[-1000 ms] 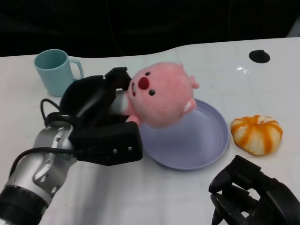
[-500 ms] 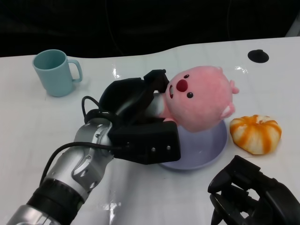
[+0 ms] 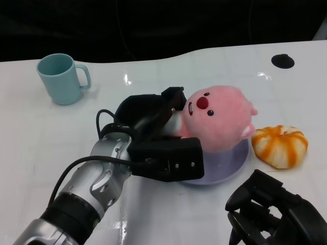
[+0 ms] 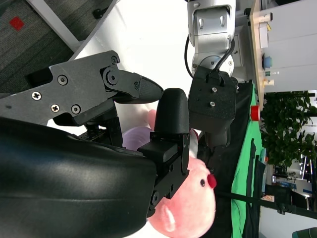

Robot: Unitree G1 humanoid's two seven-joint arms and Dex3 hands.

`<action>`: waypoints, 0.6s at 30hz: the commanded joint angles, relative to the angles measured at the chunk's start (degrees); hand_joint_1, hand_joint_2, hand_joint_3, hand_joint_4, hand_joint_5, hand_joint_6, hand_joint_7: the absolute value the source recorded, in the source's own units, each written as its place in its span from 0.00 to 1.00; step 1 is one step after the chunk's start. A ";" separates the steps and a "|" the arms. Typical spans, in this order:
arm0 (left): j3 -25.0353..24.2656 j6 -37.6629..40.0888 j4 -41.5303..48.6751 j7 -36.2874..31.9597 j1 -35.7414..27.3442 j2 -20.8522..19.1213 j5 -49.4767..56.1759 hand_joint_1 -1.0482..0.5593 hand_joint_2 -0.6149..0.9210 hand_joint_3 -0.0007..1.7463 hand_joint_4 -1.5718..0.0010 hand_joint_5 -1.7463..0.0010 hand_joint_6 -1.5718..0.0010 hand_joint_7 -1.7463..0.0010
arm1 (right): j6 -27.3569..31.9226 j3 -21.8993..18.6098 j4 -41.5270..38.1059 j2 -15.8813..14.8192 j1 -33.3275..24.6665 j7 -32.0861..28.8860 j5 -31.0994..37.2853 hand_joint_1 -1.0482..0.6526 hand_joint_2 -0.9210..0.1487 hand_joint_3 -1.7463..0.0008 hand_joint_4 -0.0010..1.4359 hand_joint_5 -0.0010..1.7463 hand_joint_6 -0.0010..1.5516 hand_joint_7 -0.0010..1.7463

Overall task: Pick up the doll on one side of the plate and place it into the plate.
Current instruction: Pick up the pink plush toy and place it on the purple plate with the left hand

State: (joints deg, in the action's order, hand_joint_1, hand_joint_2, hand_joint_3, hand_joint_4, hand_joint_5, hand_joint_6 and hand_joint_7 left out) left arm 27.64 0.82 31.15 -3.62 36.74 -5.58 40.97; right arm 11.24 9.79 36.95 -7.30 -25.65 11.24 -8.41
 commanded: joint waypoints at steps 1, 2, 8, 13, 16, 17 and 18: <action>0.01 0.45 -1.22 1.12 1.07 -0.82 0.04 0.47 0.90 0.28 0.57 0.04 0.47 0.73 | -0.49 -0.24 0.58 -0.47 -0.17 -0.02 0.08 0.41 0.08 0.62 0.42 0.98 0.33 0.91; 0.05 0.37 -1.45 1.30 1.01 -0.98 0.09 0.46 0.95 0.20 0.60 0.06 0.46 0.80 | -0.51 -0.27 0.54 -0.46 -0.12 -0.01 0.06 0.41 0.08 0.62 0.42 0.98 0.33 0.91; 0.96 0.49 -4.65 4.70 0.36 -2.94 0.93 0.32 1.00 0.15 0.69 0.71 0.65 0.99 | -0.68 -0.30 0.21 -0.27 0.12 -0.05 -0.03 0.40 0.08 0.63 0.42 0.98 0.32 0.91; 1.70 0.74 -7.68 5.85 -0.64 -4.47 2.52 0.19 1.00 0.22 0.84 0.84 0.81 1.00 | -0.44 -0.27 0.49 -0.32 0.21 -0.19 0.18 0.40 0.08 0.63 0.42 0.98 0.32 0.91; 2.23 0.92 -8.69 6.65 -0.73 -5.18 3.26 0.16 1.00 0.24 0.89 0.86 0.84 1.00 | -0.46 -0.30 0.52 -0.31 0.22 -0.14 0.19 0.40 0.08 0.63 0.42 0.98 0.32 0.91; 2.45 1.06 -9.25 7.49 -0.73 -5.56 3.52 0.14 1.00 0.26 0.91 0.87 0.86 1.00 | -0.43 -0.30 0.53 -0.33 0.21 -0.14 0.23 0.40 0.08 0.63 0.42 0.98 0.32 0.91; 2.66 1.22 -9.89 8.39 -0.73 -5.95 3.82 0.12 1.00 0.27 0.93 0.87 0.88 1.00 | -0.56 -0.30 0.49 -0.35 0.20 -0.10 0.26 0.40 0.08 0.63 0.42 0.98 0.33 0.91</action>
State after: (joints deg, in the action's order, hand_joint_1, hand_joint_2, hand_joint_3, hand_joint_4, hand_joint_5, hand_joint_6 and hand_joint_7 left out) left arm 30.15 1.67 22.67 3.41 36.70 -10.19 44.40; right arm 11.24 9.77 36.95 -7.29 -25.43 11.20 -8.15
